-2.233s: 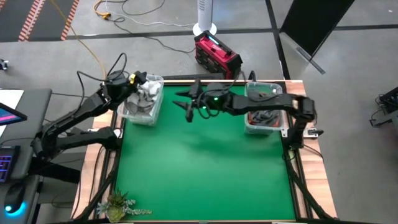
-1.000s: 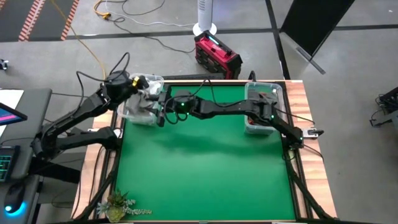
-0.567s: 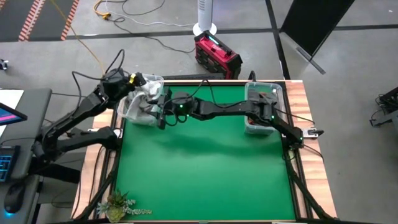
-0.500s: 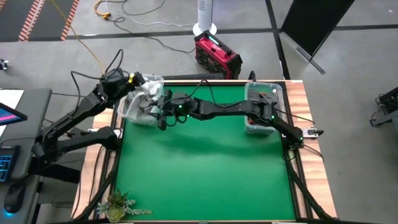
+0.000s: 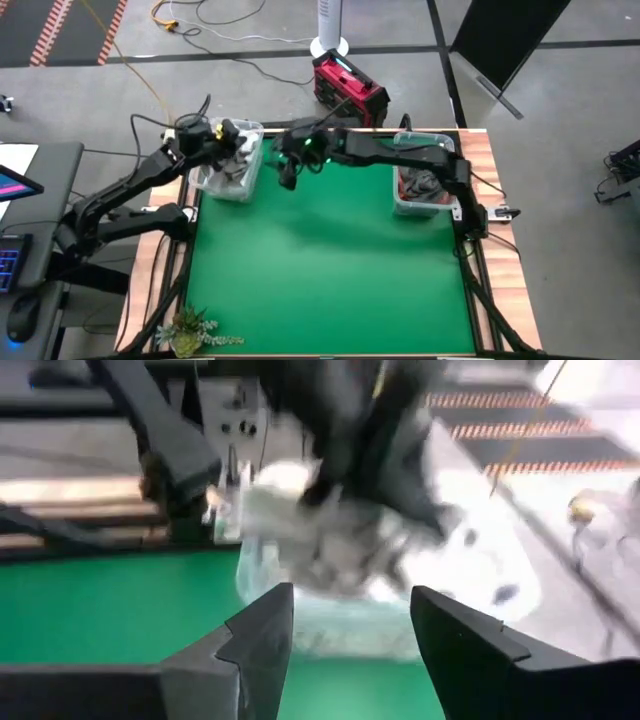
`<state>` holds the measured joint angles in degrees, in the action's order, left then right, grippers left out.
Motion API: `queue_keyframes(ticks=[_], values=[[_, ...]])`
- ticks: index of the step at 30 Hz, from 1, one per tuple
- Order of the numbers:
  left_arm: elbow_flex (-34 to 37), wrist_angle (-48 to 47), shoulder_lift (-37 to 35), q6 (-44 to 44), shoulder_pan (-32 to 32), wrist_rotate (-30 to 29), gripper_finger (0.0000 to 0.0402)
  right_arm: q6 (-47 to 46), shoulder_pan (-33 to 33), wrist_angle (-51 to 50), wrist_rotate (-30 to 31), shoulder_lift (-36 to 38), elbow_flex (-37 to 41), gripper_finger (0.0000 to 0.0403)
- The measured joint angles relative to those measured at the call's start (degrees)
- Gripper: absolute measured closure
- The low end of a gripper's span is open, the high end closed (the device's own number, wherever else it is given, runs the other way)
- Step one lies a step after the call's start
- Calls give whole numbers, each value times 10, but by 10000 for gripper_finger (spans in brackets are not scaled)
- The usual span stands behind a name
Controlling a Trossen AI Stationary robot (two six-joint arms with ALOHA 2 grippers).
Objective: Sort towels by color in basket
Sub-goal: Put the light gray towel into the left transparent bin
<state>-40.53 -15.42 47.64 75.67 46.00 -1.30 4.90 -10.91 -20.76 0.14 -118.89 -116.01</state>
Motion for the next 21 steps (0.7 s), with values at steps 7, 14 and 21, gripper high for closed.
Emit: queue_keyframes(ticks=[7,14,21], values=[[106,152,32,37,9,-44,401,14,-8,-65,0,80,-1,168],[233,311,81,83,17,-93,401,21,5,-132,1,124,-1,168],[291,507,98,100,18,-116,401,51,23,-164,1,134,-1,168]])
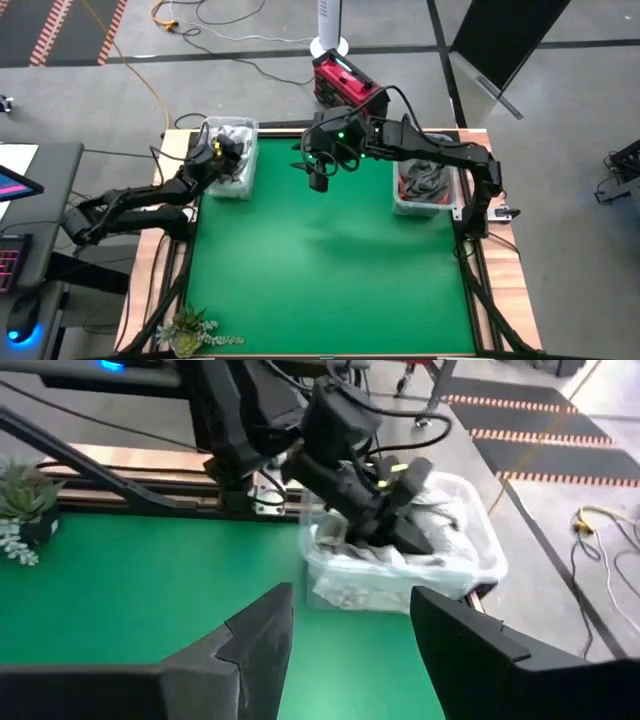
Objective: Sort towels by color in basket
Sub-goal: Put the light gray towel into the left transparent bin
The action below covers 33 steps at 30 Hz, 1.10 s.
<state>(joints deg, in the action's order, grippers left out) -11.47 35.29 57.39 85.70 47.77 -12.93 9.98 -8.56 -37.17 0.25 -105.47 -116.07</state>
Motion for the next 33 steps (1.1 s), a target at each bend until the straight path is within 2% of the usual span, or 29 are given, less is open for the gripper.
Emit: queue_keyframes(ticks=[6,9,14,20,25,29,33], values=[[-66,10,-38,-48,-3,-3,401,6,0,-6,0,0,0,168],[-107,5,-56,-103,-12,-2,401,2,-2,-14,4,0,0,168],[-167,-133,-76,-154,-17,-12,401,-27,-10,-26,14,8,0,168],[-136,-213,-46,-112,-4,-39,401,-29,-8,-31,14,15,0,168],[-108,-264,17,-2,8,4,401,-31,4,-32,14,14,0,168],[-120,-259,43,11,9,24,401,-31,13,-32,14,14,0,168],[-163,-263,36,-5,8,29,401,-31,15,-32,14,14,0,168]])
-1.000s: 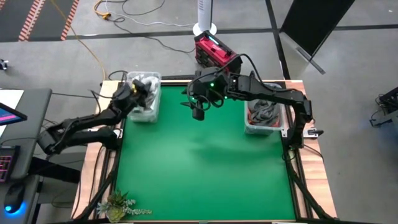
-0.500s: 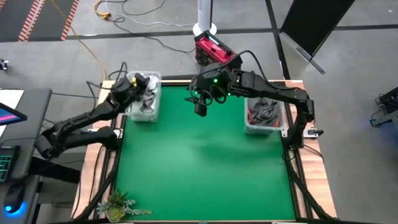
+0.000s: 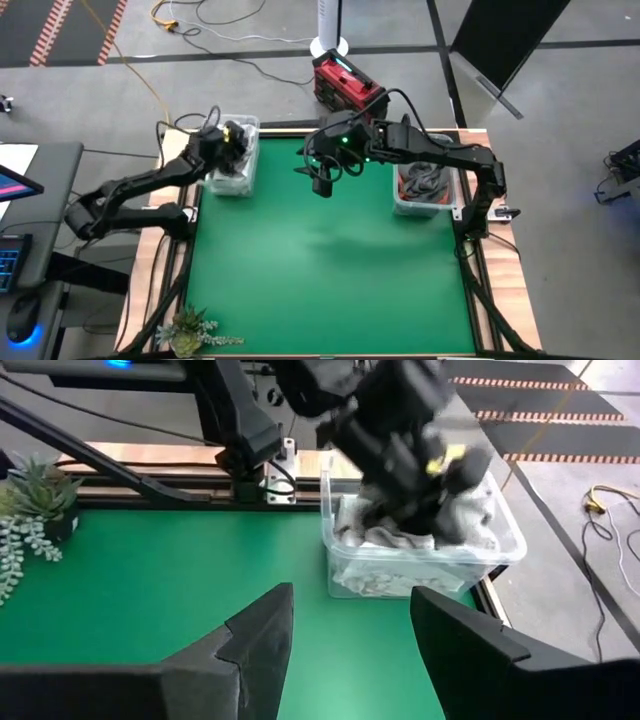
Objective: Sort towels by color in basket
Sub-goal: Put the light gray towel into the left transparent bin
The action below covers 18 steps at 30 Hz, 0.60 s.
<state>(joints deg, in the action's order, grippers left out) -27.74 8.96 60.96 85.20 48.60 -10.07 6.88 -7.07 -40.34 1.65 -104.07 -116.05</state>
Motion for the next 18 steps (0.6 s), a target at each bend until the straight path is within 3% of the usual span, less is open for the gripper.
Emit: queue_keyframes(ticks=[3,9,12,18], values=[[-44,-12,-28,-41,-8,-23,401,-9,-1,-1,0,0,0,168],[-132,-165,-56,-99,-36,-171,401,-24,-6,-13,16,0,0,168],[-134,-184,-37,-116,-18,-162,401,-24,-6,-14,17,0,0,168],[-133,-253,68,-83,5,-71,401,-24,-5,-13,17,0,0,168]])
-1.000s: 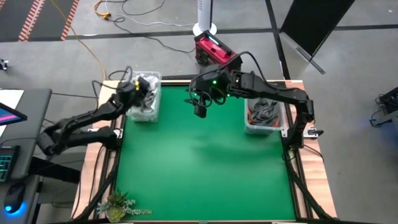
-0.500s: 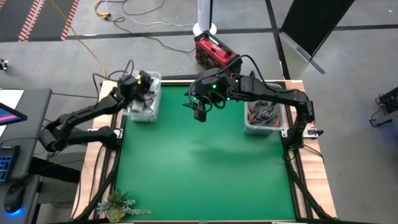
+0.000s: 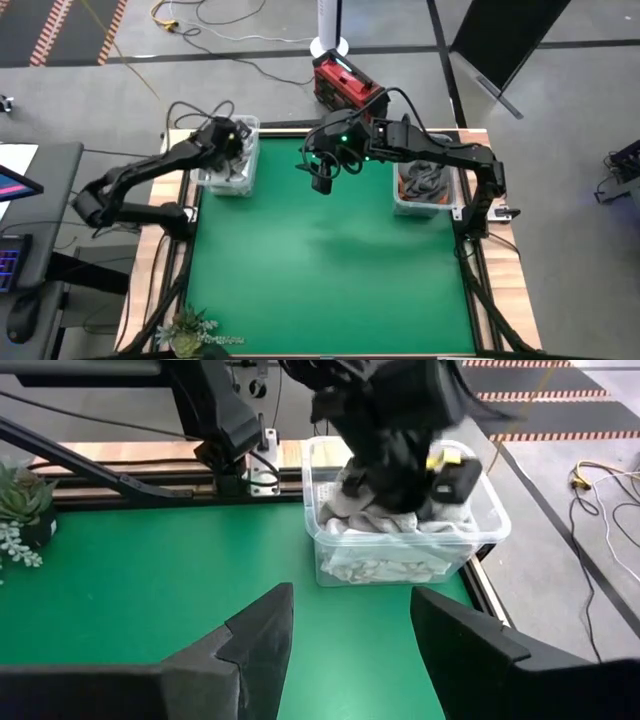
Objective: Sort towels by color in basket
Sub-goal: Put the light gray towel into the left transparent bin, then return to Home Position
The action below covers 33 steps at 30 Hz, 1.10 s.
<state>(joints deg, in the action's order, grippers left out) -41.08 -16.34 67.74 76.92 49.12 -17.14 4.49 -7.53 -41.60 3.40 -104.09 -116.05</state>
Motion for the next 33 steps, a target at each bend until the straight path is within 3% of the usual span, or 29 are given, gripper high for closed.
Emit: queue_keyframes(ticks=[4,8,11,16,24,28,33], values=[[-1,15,44,41,0,33,401,-2,4,0,0,0,0,168],[-1,36,27,52,-9,29,401,-1,12,-5,0,0,0,168],[-19,17,-12,-18,-18,-12,401,-1,12,-23,13,0,0,168],[-60,-91,-86,-127,-37,-105,401,-16,0,-70,30,3,0,168],[-83,-101,-193,-370,-97,-123,401,-32,-39,-113,8,58,7,168],[-83,-82,-261,-491,-168,-123,401,-33,-67,-92,3,127,88,168],[-84,-75,-322,-602,-289,-123,401,-72,-99,19,2,254,290,168]])
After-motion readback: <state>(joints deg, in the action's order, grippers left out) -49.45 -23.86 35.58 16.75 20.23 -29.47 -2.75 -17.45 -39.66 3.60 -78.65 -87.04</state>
